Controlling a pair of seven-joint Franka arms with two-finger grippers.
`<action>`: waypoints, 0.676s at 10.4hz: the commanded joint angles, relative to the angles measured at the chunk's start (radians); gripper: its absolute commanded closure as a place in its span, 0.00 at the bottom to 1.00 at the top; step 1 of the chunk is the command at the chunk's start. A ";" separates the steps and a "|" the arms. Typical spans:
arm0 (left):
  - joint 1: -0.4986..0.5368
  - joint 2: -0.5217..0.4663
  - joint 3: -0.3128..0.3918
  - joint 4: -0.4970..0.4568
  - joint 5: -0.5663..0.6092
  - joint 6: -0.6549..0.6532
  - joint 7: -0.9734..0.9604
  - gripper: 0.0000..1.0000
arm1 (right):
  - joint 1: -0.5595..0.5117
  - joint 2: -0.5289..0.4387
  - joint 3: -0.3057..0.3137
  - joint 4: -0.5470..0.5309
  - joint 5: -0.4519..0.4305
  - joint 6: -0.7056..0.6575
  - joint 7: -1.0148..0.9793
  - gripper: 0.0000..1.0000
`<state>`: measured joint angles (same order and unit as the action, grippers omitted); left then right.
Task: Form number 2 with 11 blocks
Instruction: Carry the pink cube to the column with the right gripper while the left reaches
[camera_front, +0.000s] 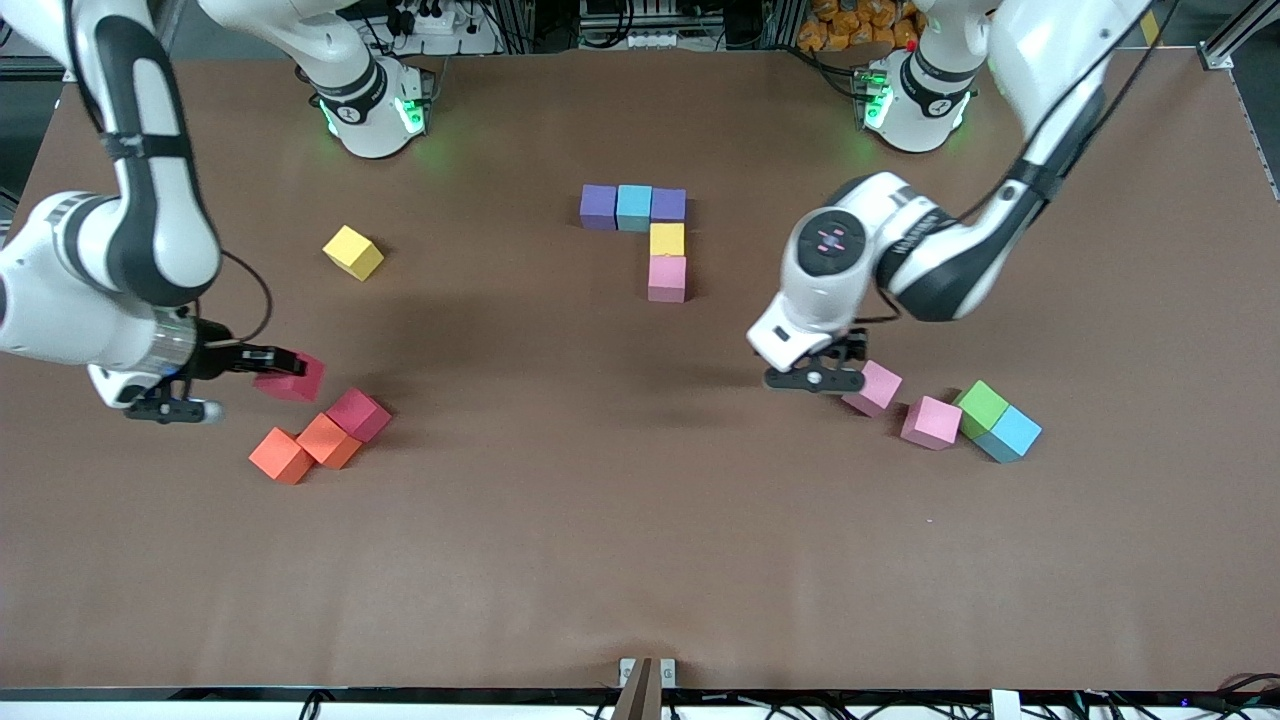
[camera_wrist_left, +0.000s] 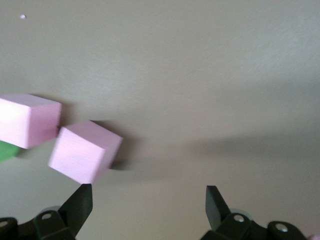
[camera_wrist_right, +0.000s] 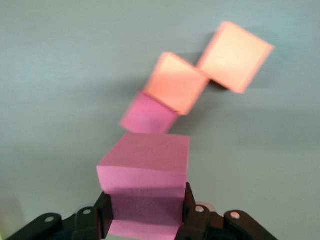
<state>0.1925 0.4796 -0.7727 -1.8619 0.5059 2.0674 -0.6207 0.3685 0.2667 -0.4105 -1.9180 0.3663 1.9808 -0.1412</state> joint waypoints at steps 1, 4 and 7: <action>0.119 -0.081 -0.017 -0.074 -0.061 -0.006 0.249 0.00 | 0.027 -0.011 0.082 0.019 -0.023 -0.013 0.058 0.60; 0.150 -0.082 0.016 -0.091 -0.063 0.023 0.415 0.00 | 0.041 -0.017 0.238 0.016 -0.079 -0.033 -0.050 0.65; 0.151 -0.084 0.088 -0.169 -0.192 0.152 0.735 0.00 | 0.108 -0.015 0.300 0.004 -0.084 -0.013 -0.283 0.69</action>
<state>0.3345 0.4341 -0.7052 -1.9656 0.4027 2.1610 -0.0252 0.4384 0.2657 -0.1188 -1.9026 0.3045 1.9672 -0.3163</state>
